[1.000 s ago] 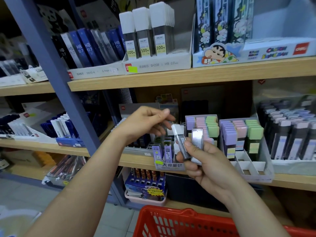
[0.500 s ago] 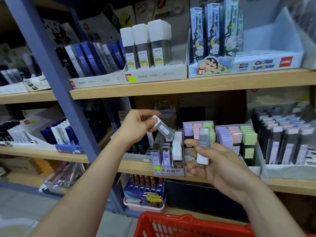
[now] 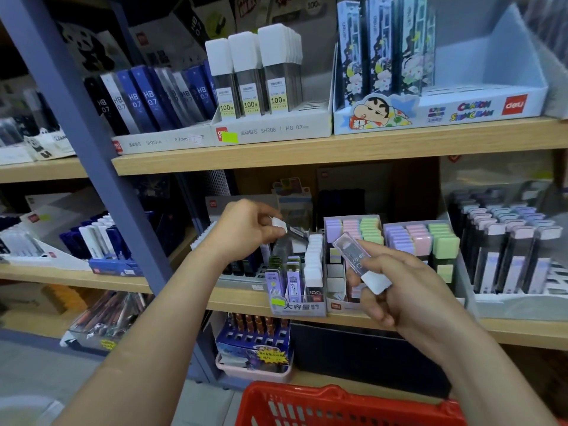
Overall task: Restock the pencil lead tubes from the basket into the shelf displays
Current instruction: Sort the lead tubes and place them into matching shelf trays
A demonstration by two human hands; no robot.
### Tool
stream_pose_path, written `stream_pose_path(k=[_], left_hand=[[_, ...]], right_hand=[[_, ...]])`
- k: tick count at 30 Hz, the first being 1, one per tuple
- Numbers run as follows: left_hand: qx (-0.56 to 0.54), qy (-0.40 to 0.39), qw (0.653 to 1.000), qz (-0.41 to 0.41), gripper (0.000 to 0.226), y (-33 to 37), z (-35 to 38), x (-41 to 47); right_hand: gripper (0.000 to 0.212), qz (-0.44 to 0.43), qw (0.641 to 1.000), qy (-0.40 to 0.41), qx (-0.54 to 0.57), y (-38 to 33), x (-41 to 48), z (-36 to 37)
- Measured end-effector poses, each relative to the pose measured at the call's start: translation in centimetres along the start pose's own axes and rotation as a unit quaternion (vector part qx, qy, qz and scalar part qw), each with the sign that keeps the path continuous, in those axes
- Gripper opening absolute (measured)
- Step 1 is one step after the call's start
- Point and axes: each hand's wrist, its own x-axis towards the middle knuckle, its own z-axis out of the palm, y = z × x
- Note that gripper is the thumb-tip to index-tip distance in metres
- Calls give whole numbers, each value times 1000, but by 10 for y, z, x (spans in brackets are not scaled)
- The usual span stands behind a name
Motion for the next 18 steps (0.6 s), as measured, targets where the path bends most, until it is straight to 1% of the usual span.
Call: stream_pose_path(k=[2, 4, 7, 9, 13, 18], left_hand=[[53, 2, 998, 21, 23, 3, -1, 0], [89, 2, 996, 32, 25, 5, 0, 0], [108, -4, 994, 35, 25, 6, 2, 3], [108, 4, 993, 42, 22, 7, 3, 4], [99, 14, 993, 57, 15, 12, -1, 6], [118, -14, 991, 58, 16, 8, 5, 9]], right_hand=[[34, -16, 1000, 2, -21, 0, 1, 0], [25, -36, 998, 5, -42, 1, 2, -1], [12, -62, 996, 44, -36, 2, 4, -5], [7, -75, 994, 76, -28, 4, 5, -7], [11, -101, 988, 114, -27, 10, 8, -12], [14, -104, 988, 109, -29, 14, 9, -14]])
